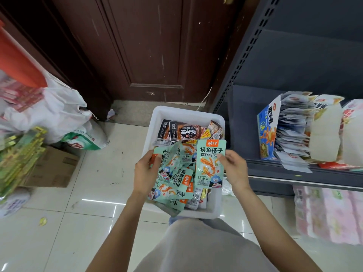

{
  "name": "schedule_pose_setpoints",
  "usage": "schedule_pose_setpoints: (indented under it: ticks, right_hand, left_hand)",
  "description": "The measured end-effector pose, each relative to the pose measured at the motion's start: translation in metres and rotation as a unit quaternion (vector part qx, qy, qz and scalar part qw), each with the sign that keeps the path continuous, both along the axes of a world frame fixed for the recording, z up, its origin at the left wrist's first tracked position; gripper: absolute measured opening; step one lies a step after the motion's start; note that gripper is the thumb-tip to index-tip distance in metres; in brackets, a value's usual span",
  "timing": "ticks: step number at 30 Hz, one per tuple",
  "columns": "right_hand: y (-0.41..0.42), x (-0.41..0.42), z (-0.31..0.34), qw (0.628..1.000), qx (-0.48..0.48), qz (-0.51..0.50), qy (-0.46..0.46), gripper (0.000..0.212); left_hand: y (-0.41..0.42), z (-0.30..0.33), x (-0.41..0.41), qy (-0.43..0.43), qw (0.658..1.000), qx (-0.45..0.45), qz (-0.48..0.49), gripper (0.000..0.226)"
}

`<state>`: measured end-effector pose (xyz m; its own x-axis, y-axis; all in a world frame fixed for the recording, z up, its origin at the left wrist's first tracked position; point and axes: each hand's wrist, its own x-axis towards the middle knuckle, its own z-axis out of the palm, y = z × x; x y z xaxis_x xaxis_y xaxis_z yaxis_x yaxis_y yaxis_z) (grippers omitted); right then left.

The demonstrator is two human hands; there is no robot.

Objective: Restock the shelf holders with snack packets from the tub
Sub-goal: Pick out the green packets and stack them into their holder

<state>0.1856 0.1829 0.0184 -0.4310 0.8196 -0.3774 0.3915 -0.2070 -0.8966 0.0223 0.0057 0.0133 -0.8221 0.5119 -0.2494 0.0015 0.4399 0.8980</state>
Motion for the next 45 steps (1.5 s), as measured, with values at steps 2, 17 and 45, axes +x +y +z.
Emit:
schedule_pose_setpoints:
  ticks: [2,17,45]
  right_hand:
    - [0.000,0.000,0.009,1.000,-0.011,-0.009,0.015,0.006]
    - [0.054,0.122,0.092,0.977,-0.033,-0.026,0.210,0.016]
    - [0.225,0.396,0.110,0.953,0.134,-0.246,0.115,0.010]
  left_hand:
    - [0.006,0.014,-0.002,-0.060,0.995,0.071,0.026,0.016]
    - [0.075,0.111,0.088,0.108,0.927,0.261,-0.247,0.012]
    - [0.390,0.119,0.369,-0.085,0.953,0.202,-0.211,0.013]
